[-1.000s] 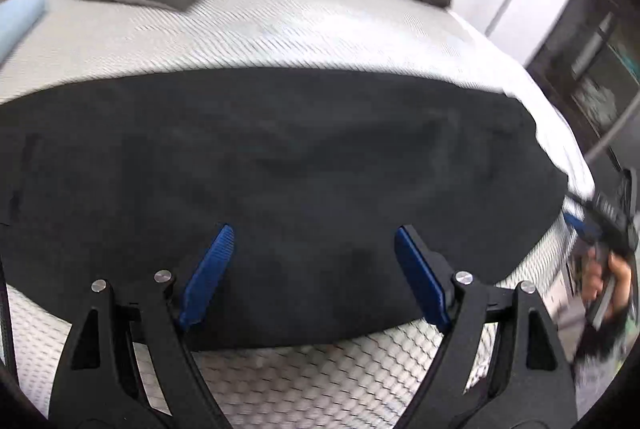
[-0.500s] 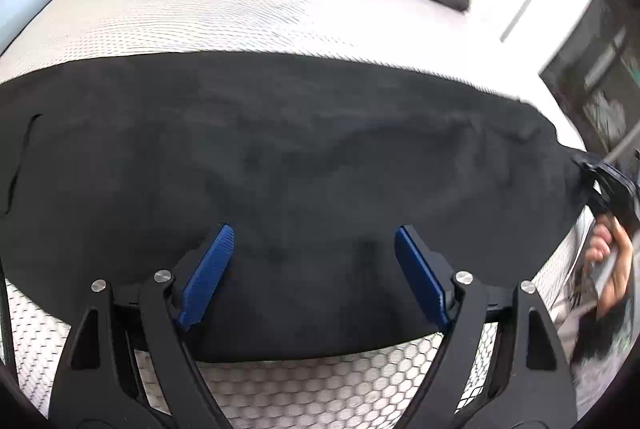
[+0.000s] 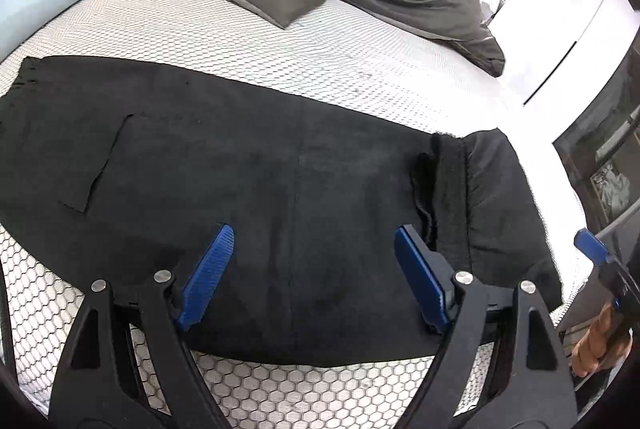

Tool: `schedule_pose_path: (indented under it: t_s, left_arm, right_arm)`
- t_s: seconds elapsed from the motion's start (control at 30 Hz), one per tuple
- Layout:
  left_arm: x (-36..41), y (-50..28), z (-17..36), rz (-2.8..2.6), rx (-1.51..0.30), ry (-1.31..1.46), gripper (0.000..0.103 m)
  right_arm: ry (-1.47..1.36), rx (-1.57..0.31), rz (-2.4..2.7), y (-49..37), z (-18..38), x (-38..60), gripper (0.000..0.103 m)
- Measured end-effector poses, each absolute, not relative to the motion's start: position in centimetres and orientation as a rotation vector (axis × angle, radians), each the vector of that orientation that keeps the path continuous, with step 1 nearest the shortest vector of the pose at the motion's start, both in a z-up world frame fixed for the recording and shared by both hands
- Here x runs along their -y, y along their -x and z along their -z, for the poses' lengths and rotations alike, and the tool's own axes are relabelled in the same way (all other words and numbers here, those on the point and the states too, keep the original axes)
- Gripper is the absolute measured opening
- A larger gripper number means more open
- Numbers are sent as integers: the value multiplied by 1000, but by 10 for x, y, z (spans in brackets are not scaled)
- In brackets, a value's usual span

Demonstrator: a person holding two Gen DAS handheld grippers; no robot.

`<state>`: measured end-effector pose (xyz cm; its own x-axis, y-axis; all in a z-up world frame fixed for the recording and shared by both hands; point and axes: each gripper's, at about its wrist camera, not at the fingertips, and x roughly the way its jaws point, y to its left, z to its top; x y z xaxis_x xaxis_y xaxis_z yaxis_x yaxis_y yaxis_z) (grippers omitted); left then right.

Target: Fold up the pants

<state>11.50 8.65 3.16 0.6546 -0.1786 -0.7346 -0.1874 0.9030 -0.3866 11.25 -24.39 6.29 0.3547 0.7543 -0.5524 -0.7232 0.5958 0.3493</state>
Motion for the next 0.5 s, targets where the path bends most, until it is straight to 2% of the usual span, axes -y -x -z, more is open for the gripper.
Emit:
schedule_pose_path:
  t_s: [0.1,0.17,0.3,0.5]
  left_arm:
    - [-77,-119,-31,67,-873,472,80]
    - [-66,-123,-28,146,-890,501,75]
    - [-47,-137,-8,315,-982,592,54]
    - [-31,-168,19,390,-1041,691,53]
  right_arm:
    - [-68,-760,-728,-124,-47,273,56]
    - [-1,-802,-574,-120,-25,295,56]
    - [58,-933,-468,-135,13,300,55]
    - [38,-933,-484,-119,22,306,56]
